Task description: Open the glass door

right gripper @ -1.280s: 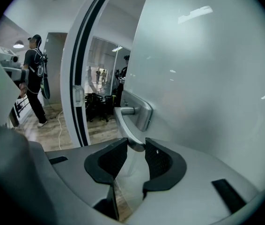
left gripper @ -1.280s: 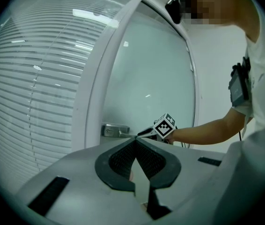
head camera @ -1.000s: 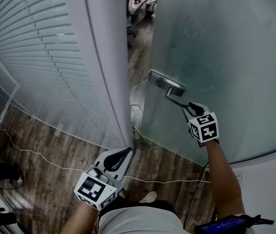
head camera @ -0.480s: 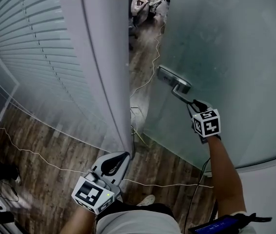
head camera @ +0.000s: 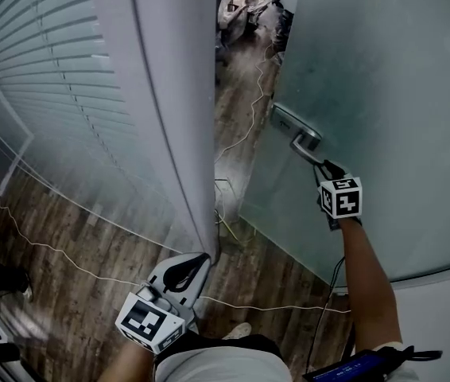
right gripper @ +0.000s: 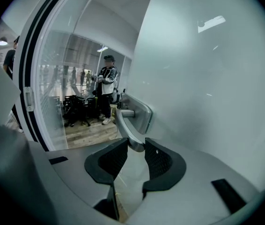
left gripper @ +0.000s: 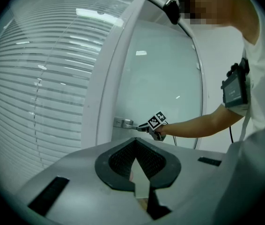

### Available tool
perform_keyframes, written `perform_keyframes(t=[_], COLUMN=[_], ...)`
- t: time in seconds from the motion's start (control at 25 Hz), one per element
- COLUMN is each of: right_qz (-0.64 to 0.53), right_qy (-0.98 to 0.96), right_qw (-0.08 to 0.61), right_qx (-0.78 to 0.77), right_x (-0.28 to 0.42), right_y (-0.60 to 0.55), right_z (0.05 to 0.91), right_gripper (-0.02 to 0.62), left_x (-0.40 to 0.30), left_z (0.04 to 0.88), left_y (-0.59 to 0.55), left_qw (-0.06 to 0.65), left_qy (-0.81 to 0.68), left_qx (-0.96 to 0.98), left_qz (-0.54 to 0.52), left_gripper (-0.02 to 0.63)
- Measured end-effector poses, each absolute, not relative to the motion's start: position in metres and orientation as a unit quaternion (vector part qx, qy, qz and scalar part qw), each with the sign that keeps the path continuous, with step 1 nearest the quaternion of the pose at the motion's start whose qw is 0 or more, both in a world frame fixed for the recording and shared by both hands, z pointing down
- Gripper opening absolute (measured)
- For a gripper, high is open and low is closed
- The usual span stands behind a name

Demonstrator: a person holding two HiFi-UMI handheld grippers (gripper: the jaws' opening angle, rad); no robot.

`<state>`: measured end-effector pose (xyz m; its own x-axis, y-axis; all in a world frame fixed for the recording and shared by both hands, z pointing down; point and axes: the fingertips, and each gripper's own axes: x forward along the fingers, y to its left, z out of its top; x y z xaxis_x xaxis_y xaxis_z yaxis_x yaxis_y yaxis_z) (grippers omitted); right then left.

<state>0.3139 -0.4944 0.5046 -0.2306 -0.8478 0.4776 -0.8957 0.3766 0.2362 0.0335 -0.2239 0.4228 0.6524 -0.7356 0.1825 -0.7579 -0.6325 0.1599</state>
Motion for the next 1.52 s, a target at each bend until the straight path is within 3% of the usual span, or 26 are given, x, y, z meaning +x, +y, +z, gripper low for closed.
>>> perform_keyframes(t=[0.24,0.48,0.8,0.96,1.2,1.52], right_qz=[0.035,0.033,0.018,0.008,-0.014,-0.024], right_qy=[-0.764,-0.753,-0.779,-0.777,-0.765,-0.776], right_qw=[0.268,0.193,0.098,0.044,0.018,0.010], right_qx=[0.586,0.628,0.619,0.628,0.643,0.630], right_x=[0.325,0.332,0.269,0.239,0.189,0.153], right_y=[-0.502,-0.447,-0.317,-0.253,-0.177,-0.114], right_z=[0.501,0.477,0.446,0.422,0.366,0.355], right_gripper=[0.115,0.115,0.115,0.002,0.002,0.002], left_x=[0.026,0.015,-0.001,-0.012,-0.030,-0.043], left_z=[0.424,0.423,0.436,0.434,0.394,0.383], left_y=[-0.224,-0.222,-0.209,-0.200,-0.187,-0.152], left_qw=[0.114,0.113,0.097,0.090,0.073,0.064], left_qy=[-0.415,-0.406,-0.360,-0.332,-0.281,-0.297], left_qx=[0.901,0.906,0.927,0.938,0.957,0.953], left_qz=[0.051,0.045,0.037,0.029,0.023,0.008], left_gripper=[0.000,0.000,0.000,0.000,0.000,0.000])
